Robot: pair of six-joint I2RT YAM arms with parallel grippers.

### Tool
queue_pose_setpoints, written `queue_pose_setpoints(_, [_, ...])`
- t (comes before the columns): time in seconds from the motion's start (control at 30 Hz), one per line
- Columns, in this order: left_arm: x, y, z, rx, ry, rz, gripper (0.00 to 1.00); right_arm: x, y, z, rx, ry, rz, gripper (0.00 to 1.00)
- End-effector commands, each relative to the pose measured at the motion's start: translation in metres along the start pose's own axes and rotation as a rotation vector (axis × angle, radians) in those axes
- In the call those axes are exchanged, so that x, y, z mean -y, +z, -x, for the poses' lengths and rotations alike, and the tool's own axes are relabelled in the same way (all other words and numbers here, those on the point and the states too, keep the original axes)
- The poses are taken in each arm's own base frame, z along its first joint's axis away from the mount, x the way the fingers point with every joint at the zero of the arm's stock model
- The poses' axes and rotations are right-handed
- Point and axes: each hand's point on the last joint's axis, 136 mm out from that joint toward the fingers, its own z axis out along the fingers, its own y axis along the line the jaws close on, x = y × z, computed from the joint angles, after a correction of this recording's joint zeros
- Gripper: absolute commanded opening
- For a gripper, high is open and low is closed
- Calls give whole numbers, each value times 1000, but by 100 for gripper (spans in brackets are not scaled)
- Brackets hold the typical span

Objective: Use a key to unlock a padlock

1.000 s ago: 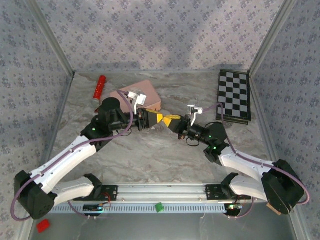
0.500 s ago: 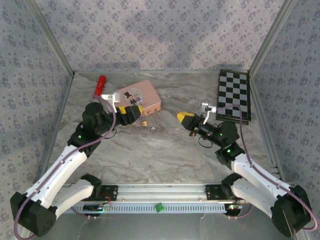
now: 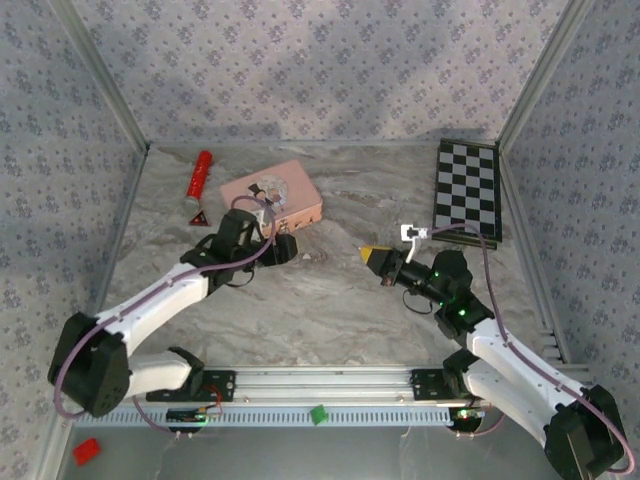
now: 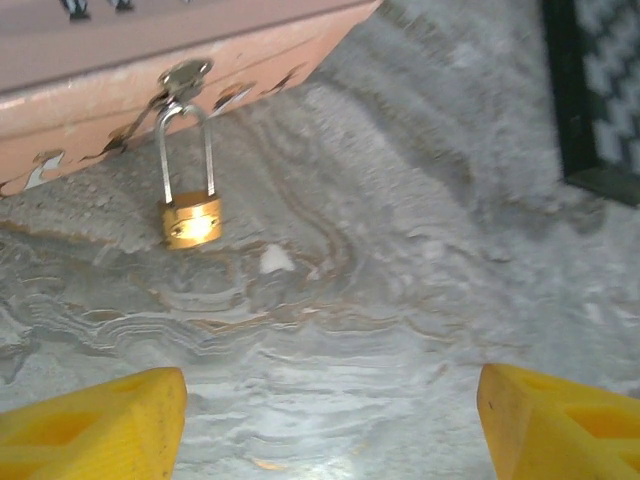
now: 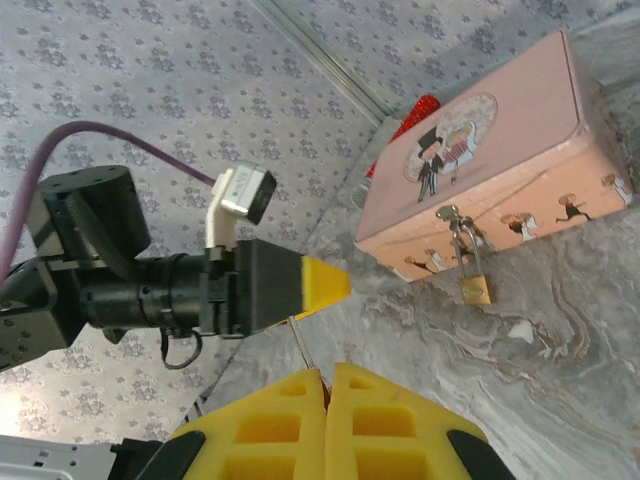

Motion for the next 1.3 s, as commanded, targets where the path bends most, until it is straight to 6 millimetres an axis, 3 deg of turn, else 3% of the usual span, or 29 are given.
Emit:
queue_pose_setpoints(0.0, [-5, 23, 8, 25, 65, -10, 81, 0, -1, -2, 9, 5, -3, 0])
queue_pose_setpoints(0.23, [-27, 68, 5, -36, 85, 41, 79, 1, -3, -14, 2, 4, 3, 0])
queue_pose_setpoints(0.67, [-56, 105, 13, 5, 73, 65, 67, -3, -15, -17, 14, -26, 16, 0])
queue_pose_setpoints(1.0, [-59, 117, 16, 17, 51, 59, 60, -4, -15, -17, 17, -28, 21, 0])
queue_pose_setpoints(1.27, [-44, 132, 17, -16, 42, -18, 54, -5, -15, -17, 16, -25, 23, 0])
